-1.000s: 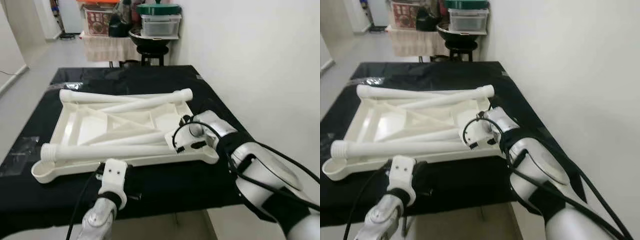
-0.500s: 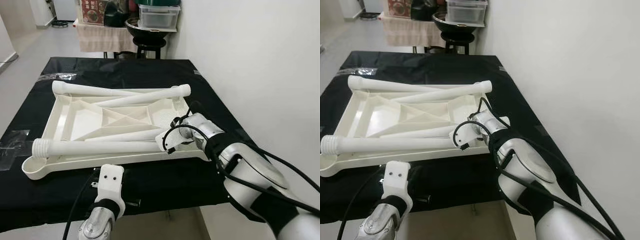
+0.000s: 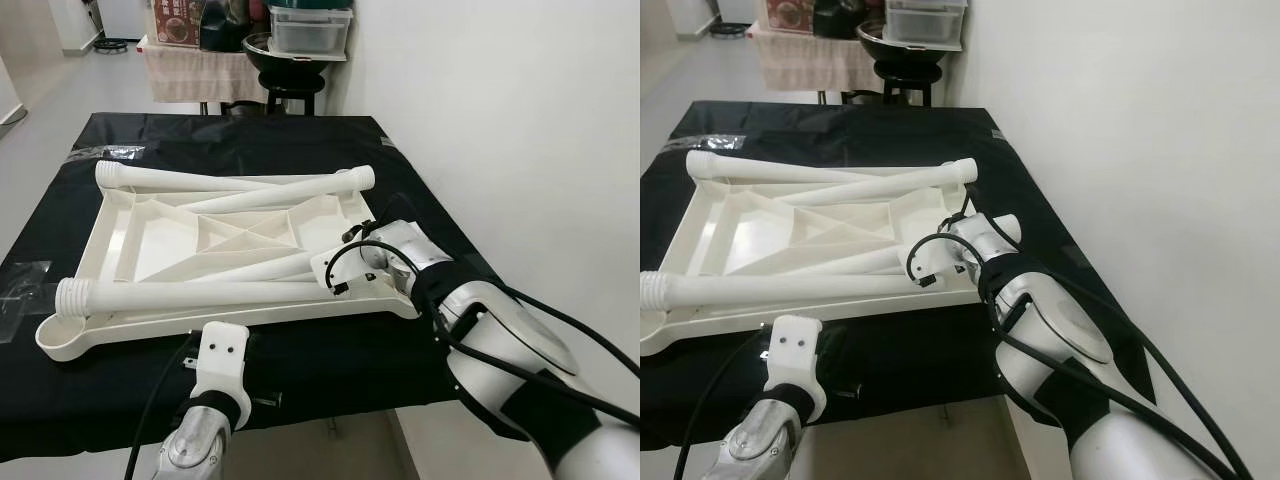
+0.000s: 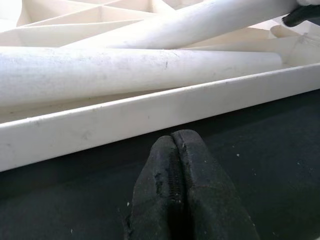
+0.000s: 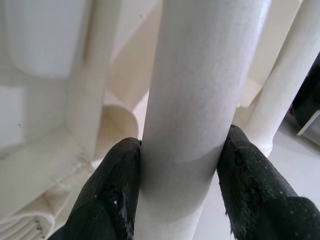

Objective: Building children table

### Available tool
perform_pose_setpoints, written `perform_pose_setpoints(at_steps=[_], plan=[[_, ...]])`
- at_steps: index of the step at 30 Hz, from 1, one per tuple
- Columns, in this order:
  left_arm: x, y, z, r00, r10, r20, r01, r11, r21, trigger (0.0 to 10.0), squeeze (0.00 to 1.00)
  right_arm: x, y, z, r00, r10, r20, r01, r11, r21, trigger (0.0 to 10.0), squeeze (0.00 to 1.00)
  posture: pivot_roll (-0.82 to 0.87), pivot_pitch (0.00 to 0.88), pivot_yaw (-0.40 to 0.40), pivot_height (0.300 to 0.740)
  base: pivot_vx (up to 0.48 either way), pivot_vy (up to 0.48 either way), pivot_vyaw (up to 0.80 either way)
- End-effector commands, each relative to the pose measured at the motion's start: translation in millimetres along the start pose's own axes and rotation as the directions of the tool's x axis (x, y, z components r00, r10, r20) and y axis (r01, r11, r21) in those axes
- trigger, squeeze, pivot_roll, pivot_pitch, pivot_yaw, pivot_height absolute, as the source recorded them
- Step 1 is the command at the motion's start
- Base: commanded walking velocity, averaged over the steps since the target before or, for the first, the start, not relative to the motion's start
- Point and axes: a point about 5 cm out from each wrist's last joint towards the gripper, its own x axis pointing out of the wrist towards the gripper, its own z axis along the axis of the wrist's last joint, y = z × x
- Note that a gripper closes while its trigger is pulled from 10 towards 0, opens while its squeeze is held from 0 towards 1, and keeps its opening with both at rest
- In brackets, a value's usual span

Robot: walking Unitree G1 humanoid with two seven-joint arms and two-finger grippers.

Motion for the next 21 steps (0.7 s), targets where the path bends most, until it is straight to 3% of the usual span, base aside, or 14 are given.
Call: perform_pose_setpoints(at_steps=[1, 2, 4, 5, 6, 15, 18, 19, 21], plan=[[3.1, 3.6, -4.3, 1.0, 0.003, -0.027, -0.002, 1.0, 0.015, 10.0, 0.0, -6.9, -10.8, -14.7, 0.999, -0.033, -0.015, 0.034, 0.998, 0.05, 2.4, 0.0, -0.01, 0.038, -0.109, 0.74, 0.0, 0.0, 0.0], [6.1, 6.0, -2.6, 1.0, 0.006, -0.018, -0.005, 1.0, 0.027, 10.0, 0.0, -9.8, -14.7, -21.0, 0.999, -0.05, -0.019, 0.051, 0.996, 0.071, 4.8, 0.0, -0.01, 0.03, -0.103, 0.74, 0.0, 0.0, 0.0], [7.9, 7.5, -1.5, 1.0, 0.008, -0.013, -0.007, 0.999, 0.034, 10.0, 0.0, -11.5, -16.7, -24.5, 0.998, -0.059, -0.021, 0.06, 0.995, 0.083, 4.8, 0.0, -0.01, 0.03, -0.103, 0.74, 0.0, 0.0, 0.0], [10.5, 9.4, 0.3, 1.0, 0.009, -0.006, -0.009, 0.999, 0.04, 10.0, 0.0, -13.4, -18.4, -29.5, 0.997, -0.069, -0.027, 0.071, 0.992, 0.101, 9.3, 0.0, -0.01, 0.02, -0.092, 0.74, 0.0, 0.0, 0.0], [13.4, 10.7, 3.0, 1.0, 0.006, 0.003, -0.006, 0.999, 0.044, 10.0, 0.0, -15.5, -19.7, -35.7, 0.996, -0.077, -0.034, 0.08, 0.989, 0.123, 10.0, 0.0, -0.01, 0.011, -0.086, 0.74, 0.0, 0.0, 0.0], [23.8, 11.5, 12.0, 0.999, -0.019, 0.034, 0.017, 0.998, 0.059, 10.0, 0.0, -22.5, -22.2, -56.7, 0.993, -0.105, -0.052, 0.114, 0.97, 0.214, 10.0, 0.0, -0.01, 0.0, -0.071, 0.74, 0.0, 0.0, 0.0], [31.7, 12.7, 27.6, 0.995, -0.033, 0.098, 0.027, 0.998, 0.055, 10.0, 0.0, -21.8, -17.6, -56.4, 0.993, -0.105, 0.052, 0.073, 0.899, 0.432, 10.0, 0.0, -0.01, 0.0, -0.062, 0.74, 0.0, 0.0, 0.0], [33.8, 13.6, 33.2, 0.992, -0.038, 0.119, 0.032, 0.998, 0.053, 10.0, 0.0, -21.5, -16.6, -55.3, 0.991, -0.11, 0.082, 0.058, 0.876, 0.479, 10.0, 0.0, -0.01, 0.0, -0.059, 0.74, 0.0, 0.0, 0.0], [35.0, 14.4, 36.0, 0.991, -0.042, 0.131, 0.036, 0.998, 0.053, 10.0, 0.0, -21.2, -16.3, -54.4, 0.989, -0.114, 0.096, 0.051, 0.865, 0.498, 10.0, 0.0, -0.01, 0.0, -0.058, 0.74, 0.0, 0.0, 0.0]])
